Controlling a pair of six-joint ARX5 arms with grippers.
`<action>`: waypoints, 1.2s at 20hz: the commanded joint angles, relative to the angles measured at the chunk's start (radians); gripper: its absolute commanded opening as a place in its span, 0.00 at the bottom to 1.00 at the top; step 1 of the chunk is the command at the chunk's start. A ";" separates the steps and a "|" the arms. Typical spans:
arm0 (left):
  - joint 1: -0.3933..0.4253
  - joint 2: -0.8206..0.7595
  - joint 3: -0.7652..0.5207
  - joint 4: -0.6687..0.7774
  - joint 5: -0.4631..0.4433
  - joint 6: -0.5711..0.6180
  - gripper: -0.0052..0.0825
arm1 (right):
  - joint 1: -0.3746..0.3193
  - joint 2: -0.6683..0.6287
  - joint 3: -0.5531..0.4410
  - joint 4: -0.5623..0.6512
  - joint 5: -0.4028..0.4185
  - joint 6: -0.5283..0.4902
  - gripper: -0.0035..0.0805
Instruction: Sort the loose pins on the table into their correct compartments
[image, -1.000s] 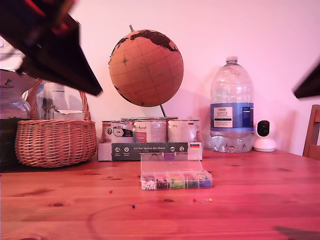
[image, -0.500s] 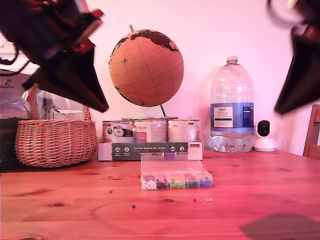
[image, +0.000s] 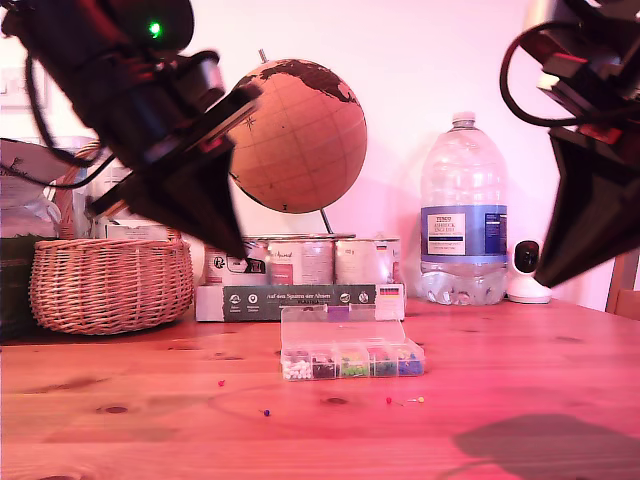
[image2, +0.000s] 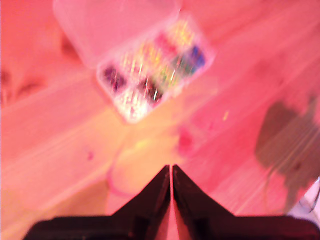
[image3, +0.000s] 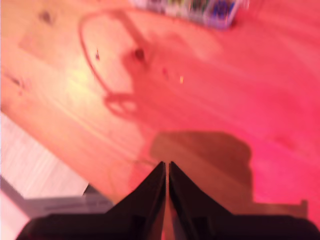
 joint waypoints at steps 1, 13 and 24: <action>-0.003 0.039 0.031 -0.037 -0.025 -0.029 0.05 | 0.005 -0.003 0.015 0.017 -0.005 0.000 0.03; -0.014 0.244 0.245 -0.307 -0.186 -0.048 0.17 | 0.005 -0.003 0.015 0.032 -0.005 0.000 0.03; -0.021 0.372 0.268 -0.291 -0.217 -0.062 0.23 | 0.005 -0.003 0.015 0.050 -0.005 0.000 0.03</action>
